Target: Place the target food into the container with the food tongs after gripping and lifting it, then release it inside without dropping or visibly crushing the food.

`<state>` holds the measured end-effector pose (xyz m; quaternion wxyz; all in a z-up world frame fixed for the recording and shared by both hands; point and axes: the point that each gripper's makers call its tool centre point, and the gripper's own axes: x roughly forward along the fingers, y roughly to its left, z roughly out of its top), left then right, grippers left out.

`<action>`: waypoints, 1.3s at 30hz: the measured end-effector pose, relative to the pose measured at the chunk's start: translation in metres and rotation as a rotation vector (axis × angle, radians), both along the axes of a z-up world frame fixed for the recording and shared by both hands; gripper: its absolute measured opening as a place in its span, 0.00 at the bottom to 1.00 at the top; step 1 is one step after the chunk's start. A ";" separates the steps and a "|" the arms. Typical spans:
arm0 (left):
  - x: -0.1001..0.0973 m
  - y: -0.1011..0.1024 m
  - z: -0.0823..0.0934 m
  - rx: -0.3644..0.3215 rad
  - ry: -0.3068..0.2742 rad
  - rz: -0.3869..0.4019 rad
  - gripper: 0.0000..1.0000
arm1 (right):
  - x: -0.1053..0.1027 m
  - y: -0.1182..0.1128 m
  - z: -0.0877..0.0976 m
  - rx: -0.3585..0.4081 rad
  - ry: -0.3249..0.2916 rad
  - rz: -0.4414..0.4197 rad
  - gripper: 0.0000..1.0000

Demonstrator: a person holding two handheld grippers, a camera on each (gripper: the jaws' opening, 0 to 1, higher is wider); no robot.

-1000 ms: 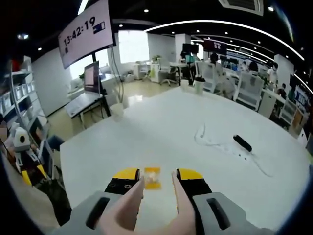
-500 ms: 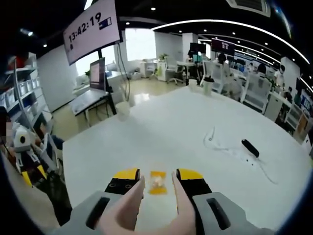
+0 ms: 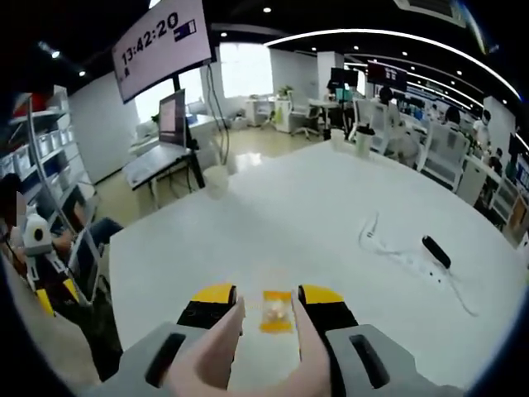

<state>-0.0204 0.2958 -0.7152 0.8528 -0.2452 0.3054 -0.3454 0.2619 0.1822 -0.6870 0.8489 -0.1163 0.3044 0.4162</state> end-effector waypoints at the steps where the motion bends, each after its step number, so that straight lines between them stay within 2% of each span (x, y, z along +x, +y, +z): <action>1: 0.000 0.000 -0.001 0.000 0.000 0.000 0.36 | 0.000 0.000 -0.001 0.000 0.002 0.001 0.29; 25: -0.002 0.005 -0.006 -0.004 0.020 0.032 0.36 | -0.004 0.017 -0.024 -0.013 0.050 0.034 0.30; 30: -0.005 0.005 -0.007 -0.003 0.022 0.038 0.36 | -0.005 0.020 -0.033 -0.026 0.060 0.043 0.30; 32: -0.006 0.006 -0.007 -0.003 0.024 0.044 0.36 | -0.006 0.020 -0.039 -0.040 0.068 0.047 0.30; 33: -0.007 0.007 -0.008 -0.004 0.026 0.046 0.36 | -0.008 0.020 -0.050 -0.056 0.084 0.055 0.30; 39: -0.012 0.007 -0.012 -0.007 0.044 0.063 0.36 | -0.011 0.024 -0.057 -0.066 0.096 0.065 0.30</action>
